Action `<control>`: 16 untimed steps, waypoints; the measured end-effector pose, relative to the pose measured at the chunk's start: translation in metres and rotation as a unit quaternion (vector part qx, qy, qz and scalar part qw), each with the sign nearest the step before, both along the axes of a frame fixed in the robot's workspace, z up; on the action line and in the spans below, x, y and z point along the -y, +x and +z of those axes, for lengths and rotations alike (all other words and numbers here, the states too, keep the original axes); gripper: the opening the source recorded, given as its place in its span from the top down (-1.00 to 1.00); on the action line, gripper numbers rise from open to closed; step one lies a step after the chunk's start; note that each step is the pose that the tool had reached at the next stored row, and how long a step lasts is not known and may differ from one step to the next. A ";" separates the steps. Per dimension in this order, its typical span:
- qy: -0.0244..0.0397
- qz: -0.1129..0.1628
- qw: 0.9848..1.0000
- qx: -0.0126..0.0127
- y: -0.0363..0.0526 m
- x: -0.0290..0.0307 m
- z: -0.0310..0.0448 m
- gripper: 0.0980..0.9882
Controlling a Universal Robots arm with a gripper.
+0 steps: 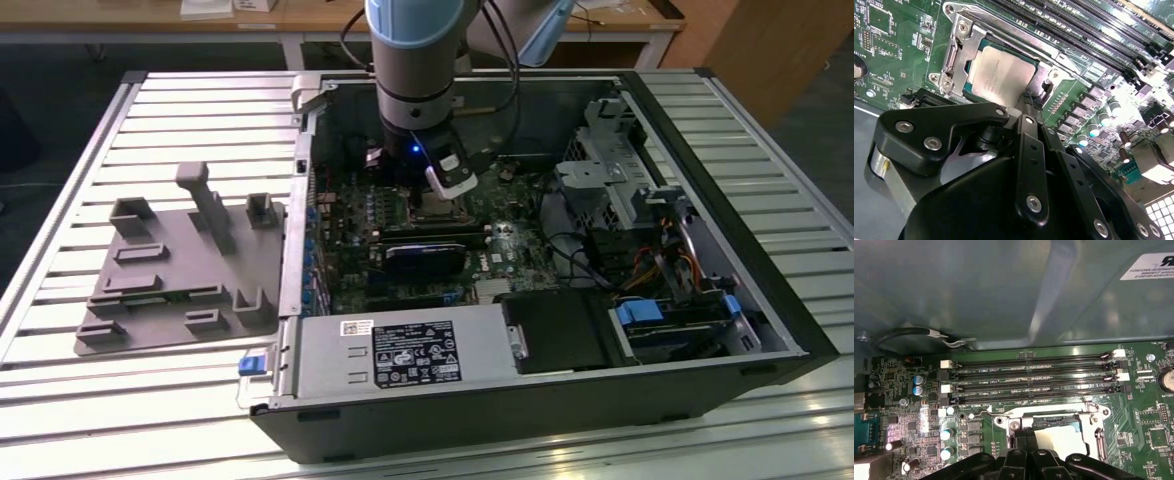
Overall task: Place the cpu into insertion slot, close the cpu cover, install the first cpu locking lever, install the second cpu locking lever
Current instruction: 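Close the cpu cover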
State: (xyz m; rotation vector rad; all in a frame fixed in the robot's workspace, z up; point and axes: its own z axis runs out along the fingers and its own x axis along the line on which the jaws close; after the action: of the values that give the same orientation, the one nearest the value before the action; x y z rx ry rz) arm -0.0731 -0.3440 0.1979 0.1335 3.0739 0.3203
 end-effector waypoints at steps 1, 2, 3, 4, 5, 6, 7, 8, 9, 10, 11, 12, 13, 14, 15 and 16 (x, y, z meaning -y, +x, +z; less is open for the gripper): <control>0.001 0.000 1.000 0.000 0.0000 0.0000 0.0000 0.99; 0.001 0.000 1.000 0.000 0.0000 0.0000 -0.0001 0.99; 0.001 0.000 1.000 0.000 0.0001 0.0000 -0.0001 0.99; 0.001 0.000 1.000 0.000 0.0003 0.0000 -0.0001 0.99; 0.001 0.000 1.000 0.000 0.0004 0.0000 0.0002 0.99; 0.002 0.000 1.000 0.000 0.0004 -0.0001 0.0008 0.99; 0.002 0.000 1.000 0.000 0.0005 -0.0002 0.0018 0.99; 0.002 0.000 1.000 0.000 0.0004 -0.0001 0.0033 0.99; 0.002 0.000 1.000 0.000 0.0004 0.0000 0.0047 0.99; 0.002 0.000 1.000 0.000 0.0004 0.0000 0.0058 0.99; 0.002 0.000 1.000 0.000 0.0004 0.0000 0.0060 0.99; 0.002 0.000 1.000 0.000 0.0004 -0.0001 0.0060 0.99; 0.002 0.000 1.000 0.000 0.0004 -0.0001 0.0060 0.99; 0.002 0.000 1.000 0.000 0.0003 0.0000 0.0061 0.99; 0.002 0.000 1.000 0.000 0.0003 0.0001 0.0060 0.99; 0.002 0.000 1.000 0.000 0.0003 0.0002 0.0058 0.99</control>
State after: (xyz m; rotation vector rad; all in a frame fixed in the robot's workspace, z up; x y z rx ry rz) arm -0.0727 -0.3442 0.2037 0.1336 3.0732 0.3275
